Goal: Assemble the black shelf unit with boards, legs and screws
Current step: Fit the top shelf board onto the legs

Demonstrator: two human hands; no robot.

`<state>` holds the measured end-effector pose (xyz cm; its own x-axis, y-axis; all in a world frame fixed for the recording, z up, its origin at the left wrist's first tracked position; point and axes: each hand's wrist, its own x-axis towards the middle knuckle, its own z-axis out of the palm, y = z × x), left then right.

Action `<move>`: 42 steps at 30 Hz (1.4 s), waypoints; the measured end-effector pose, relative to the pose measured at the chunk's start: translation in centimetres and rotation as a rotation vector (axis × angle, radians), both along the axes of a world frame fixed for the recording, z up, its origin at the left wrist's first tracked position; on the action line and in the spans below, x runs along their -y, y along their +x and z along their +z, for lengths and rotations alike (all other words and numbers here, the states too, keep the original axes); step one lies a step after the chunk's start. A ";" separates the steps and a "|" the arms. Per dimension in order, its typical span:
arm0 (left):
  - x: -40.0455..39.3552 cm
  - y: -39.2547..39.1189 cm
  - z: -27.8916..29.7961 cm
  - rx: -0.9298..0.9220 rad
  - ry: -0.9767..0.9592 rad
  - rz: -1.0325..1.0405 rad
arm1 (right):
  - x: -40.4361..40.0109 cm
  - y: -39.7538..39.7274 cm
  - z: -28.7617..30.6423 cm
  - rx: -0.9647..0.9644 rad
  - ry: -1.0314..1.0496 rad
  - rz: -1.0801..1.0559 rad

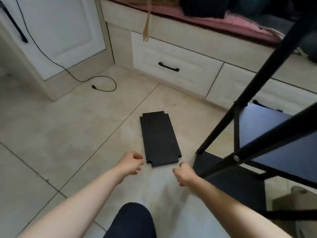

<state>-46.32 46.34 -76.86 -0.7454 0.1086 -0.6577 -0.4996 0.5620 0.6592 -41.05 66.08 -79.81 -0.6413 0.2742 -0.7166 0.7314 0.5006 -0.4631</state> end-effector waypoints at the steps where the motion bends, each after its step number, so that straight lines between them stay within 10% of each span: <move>1: -0.6 -0.2 -1.2 0.021 0.007 0.012 | -0.1 -0.5 -0.8 0.019 -0.034 -0.063; 31: -2.6 0.6 -8.0 0.265 0.559 1.007 | 1.8 -3.8 -5.3 -0.108 -0.626 -0.995; 42: -1.7 -5.7 -6.2 0.280 0.627 0.617 | 2.1 -3.1 -1.4 -0.127 -0.780 -0.958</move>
